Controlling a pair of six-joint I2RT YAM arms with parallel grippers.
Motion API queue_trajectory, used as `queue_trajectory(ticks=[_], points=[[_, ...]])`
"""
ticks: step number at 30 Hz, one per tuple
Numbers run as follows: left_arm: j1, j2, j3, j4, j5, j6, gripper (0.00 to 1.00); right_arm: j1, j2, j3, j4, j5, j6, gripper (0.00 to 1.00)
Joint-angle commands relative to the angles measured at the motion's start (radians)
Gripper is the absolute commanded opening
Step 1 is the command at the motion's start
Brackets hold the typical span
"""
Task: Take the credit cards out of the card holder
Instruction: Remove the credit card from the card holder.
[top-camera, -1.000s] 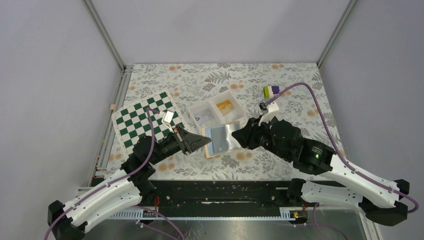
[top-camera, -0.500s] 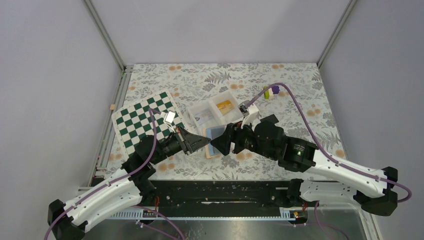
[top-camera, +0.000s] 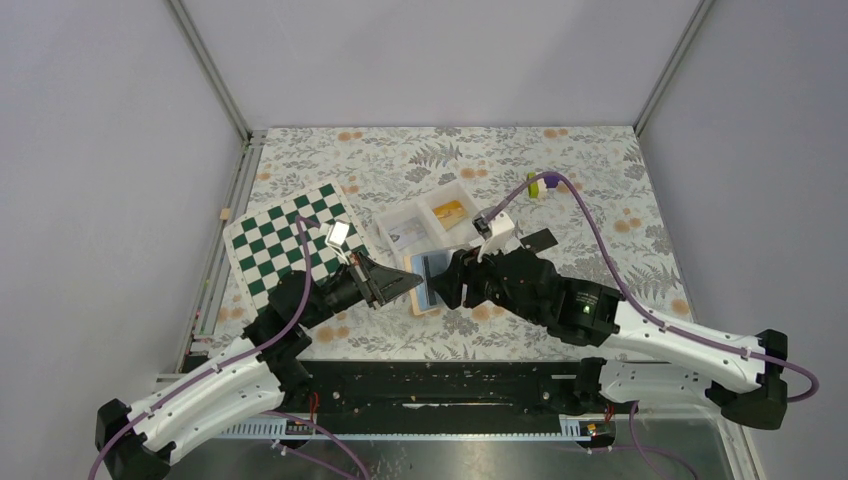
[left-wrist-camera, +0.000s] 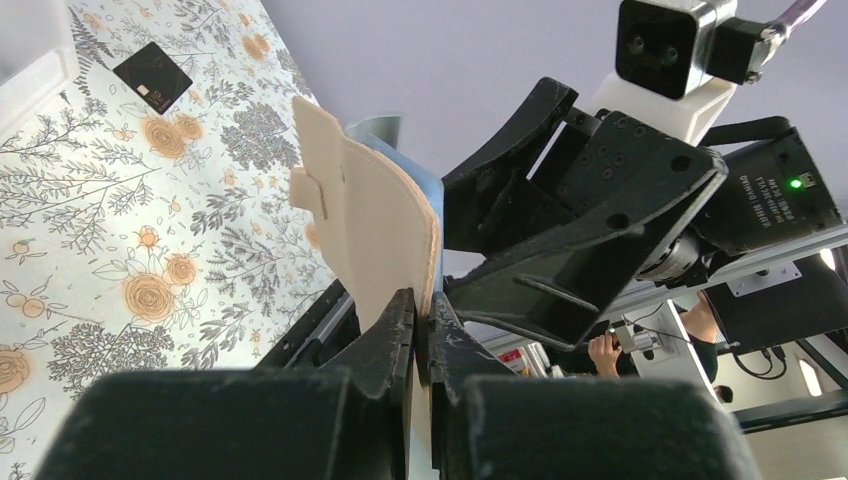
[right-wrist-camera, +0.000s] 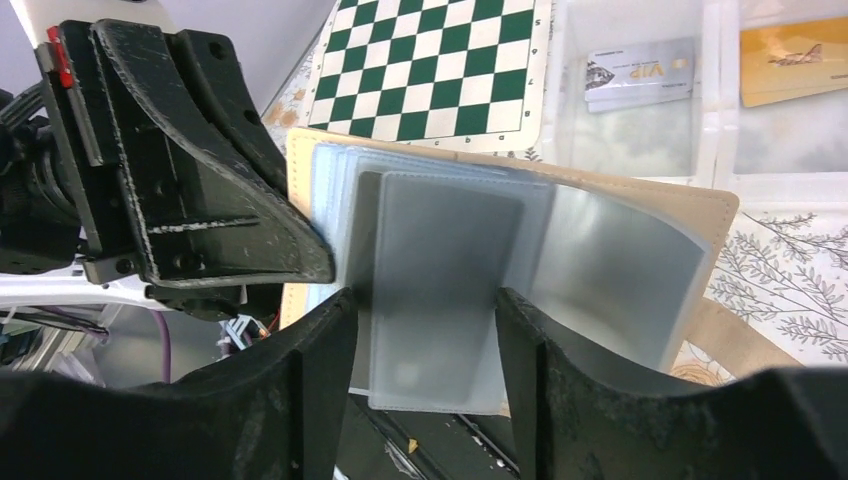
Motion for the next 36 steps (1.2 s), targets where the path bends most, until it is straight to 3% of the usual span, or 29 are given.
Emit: queue_trajectory(ticks=[1,7,12,19,26,31,36], points=[[-0.005,-0.025,0.004,0.137,0.024,-0.024,0.0,0.008,-0.055,-0.02,0.026,0.071,-0.037,0.58],[-0.004,-0.024,0.002,0.149,0.022,-0.024,0.0,0.008,-0.061,-0.027,0.009,0.086,-0.052,0.54],[-0.005,-0.028,0.007,0.136,0.024,-0.019,0.0,0.008,-0.065,-0.017,-0.07,0.201,-0.048,0.52],[-0.005,-0.045,0.0,0.106,0.015,-0.006,0.0,0.009,-0.231,-0.022,-0.151,0.314,-0.084,0.53],[-0.005,-0.044,-0.004,0.106,0.01,0.003,0.0,0.008,-0.341,-0.036,-0.067,0.049,-0.074,0.52],[-0.004,-0.041,-0.003,0.133,0.033,0.003,0.0,0.007,-0.282,-0.008,-0.015,-0.188,-0.078,0.54],[-0.005,-0.052,-0.01,0.161,0.05,-0.001,0.0,-0.045,-0.198,0.033,-0.059,-0.321,-0.13,0.6]])
